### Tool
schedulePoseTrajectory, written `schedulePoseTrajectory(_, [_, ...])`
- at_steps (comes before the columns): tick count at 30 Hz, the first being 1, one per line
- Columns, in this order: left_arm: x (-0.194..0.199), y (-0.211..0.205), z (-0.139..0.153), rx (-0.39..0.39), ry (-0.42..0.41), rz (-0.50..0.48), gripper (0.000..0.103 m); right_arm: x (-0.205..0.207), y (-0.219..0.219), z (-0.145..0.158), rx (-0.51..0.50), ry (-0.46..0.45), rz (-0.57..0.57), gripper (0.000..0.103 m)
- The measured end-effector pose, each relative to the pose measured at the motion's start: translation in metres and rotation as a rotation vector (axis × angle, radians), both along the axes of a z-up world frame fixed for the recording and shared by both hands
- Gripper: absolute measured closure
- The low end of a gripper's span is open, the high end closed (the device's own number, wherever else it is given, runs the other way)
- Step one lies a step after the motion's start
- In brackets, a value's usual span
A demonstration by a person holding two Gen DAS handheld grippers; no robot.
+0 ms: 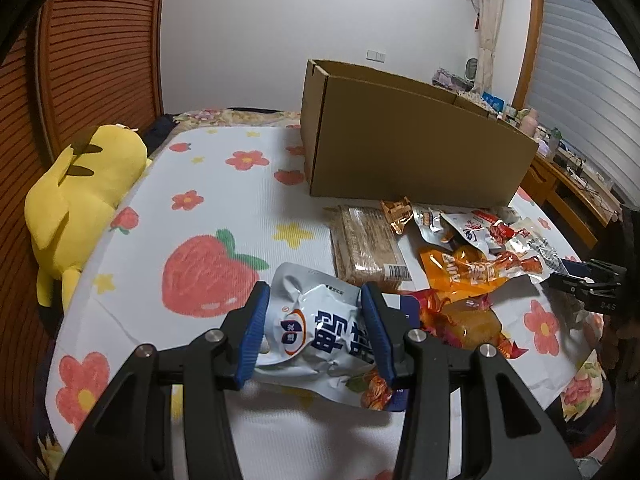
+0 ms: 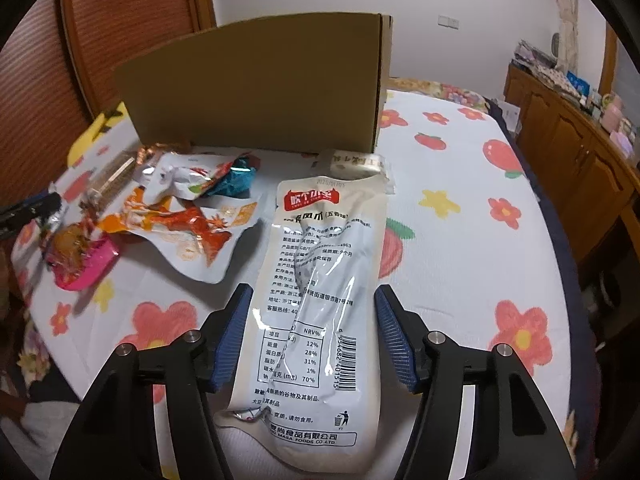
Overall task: Organize snacks
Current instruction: 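Carry both pouches over the cardboard box and open both grippers to drop them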
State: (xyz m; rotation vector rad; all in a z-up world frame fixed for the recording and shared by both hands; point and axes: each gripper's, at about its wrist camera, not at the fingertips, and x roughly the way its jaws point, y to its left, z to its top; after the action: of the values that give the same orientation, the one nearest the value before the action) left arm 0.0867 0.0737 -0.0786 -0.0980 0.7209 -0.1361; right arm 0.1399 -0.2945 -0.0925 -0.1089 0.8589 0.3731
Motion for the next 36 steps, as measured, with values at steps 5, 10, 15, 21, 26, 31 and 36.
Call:
schedulePoseTrajectory(5, [-0.005,-0.002,0.01,0.003,-0.046,0.007,0.058,-0.01,-0.003,0.01,0.028,-0.038,-0.002,0.04])
schedulePoseTrajectory(10, [-0.009,-0.005,0.024,0.002,-0.096,0.007,0.058,-0.017,-0.004,0.023,0.045,-0.071,0.0,0.039])
schedulePoseTrajectory(15, [-0.006,-0.01,0.042,-0.006,-0.138,-0.006,0.058,-0.024,-0.002,0.041,0.055,-0.116,0.012,0.039])
schedulePoseTrajectory(21, [0.009,-0.024,0.071,0.005,-0.196,-0.044,0.058,-0.026,0.006,0.066,0.055,-0.174,0.047,0.038])
schedulePoseTrajectory(26, [0.029,-0.032,0.094,0.031,-0.247,-0.066,0.058,-0.016,0.013,0.085,0.041,-0.218,0.065,0.038])
schedulePoseTrajectory(31, [0.054,-0.035,0.114,0.03,-0.269,-0.068,0.058,0.002,0.017,0.103,0.037,-0.264,0.071,0.038])
schedulePoseTrajectory(36, [0.077,-0.033,0.127,0.035,-0.288,-0.063,0.058,0.027,0.022,0.122,0.051,-0.29,0.07,0.038])
